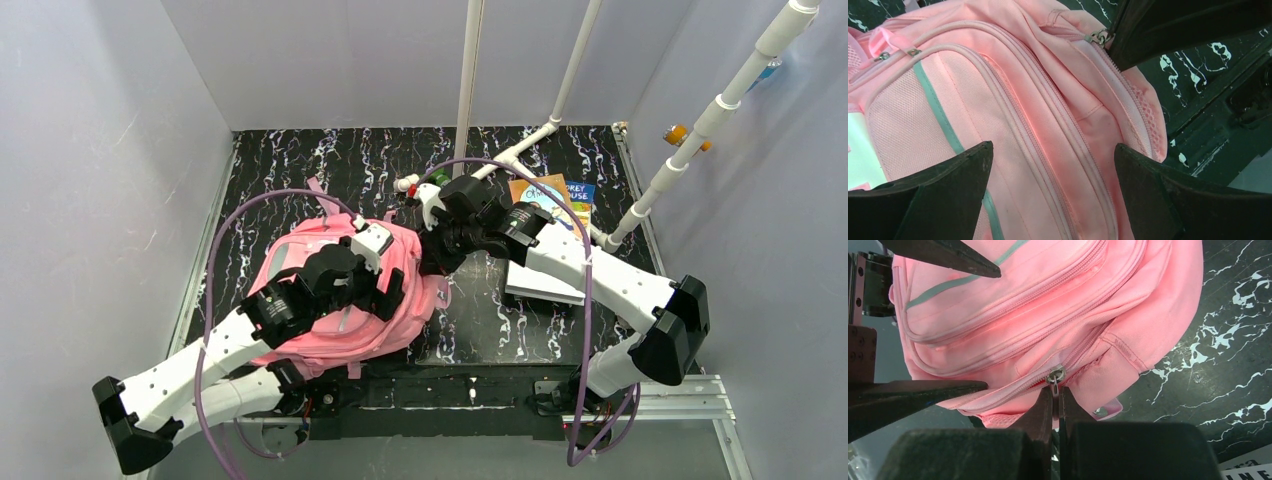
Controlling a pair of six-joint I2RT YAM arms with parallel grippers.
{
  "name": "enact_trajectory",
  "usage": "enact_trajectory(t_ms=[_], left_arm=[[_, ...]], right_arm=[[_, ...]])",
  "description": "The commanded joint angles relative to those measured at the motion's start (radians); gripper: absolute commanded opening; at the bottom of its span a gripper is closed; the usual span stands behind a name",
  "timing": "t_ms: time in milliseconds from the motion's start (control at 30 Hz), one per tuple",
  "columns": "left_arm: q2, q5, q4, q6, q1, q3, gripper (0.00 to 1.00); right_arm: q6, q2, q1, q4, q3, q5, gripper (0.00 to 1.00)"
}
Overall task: Pack the student bag
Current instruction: Unzip the student bag at the center of the board.
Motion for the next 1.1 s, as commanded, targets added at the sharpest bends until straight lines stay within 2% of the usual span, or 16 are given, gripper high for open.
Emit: enact_trajectory(t_ms=[0,100,200,467,600,633,800,867,900,1067], left_arm=[[-0.031,-0.058,0.075,-0.031,-0.028,0.030,0.90],[-0.039,0.021,0.082,-0.078,-0.028,0.041,0.94],[-0.028,0.038,0.064,-0.150,-0.028,0.060,0.95],[0.034,0.076,0.071,-0.204,-0.028,0.088,0.90],[0.065,0.055,0.041,-0.183,-0.028,0.089,0.77],[0.069,0.052,0.034,-0.176,-0.028,0.084,0.71],[0.070,0.066,0.002,-0.157,-0.028,0.067,0.35],[0.058,0.052,-0.016,-0.150,-0.028,0.064,0.09],[0.049,0.040,-0.024,-0.151,-0.028,0.062,0.00],[-0.005,0.142,-0.036,-0.102,-0.028,0.040,0.00]], right_arm=[[0.068,-0.036,0.010,0.124,0.016,-0.059,0.01],[0.068,-0.031,0.011,0.123,0.020,-0.063,0.01],[0.064,-0.033,0.015,0.122,0.027,-0.060,0.01],[0.064,-0.040,0.023,0.115,0.029,-0.047,0.01],[0.060,-0.045,0.031,0.110,0.039,-0.036,0.01],[0.057,-0.046,0.032,0.105,0.043,-0.035,0.01],[0.031,-0.037,0.034,0.066,0.060,-0.012,0.01],[0.011,-0.031,0.034,0.041,0.069,0.005,0.01],[-0.004,-0.029,0.034,0.028,0.073,0.015,0.01],[-0.125,-0.016,0.032,-0.028,0.068,0.093,0.01]])
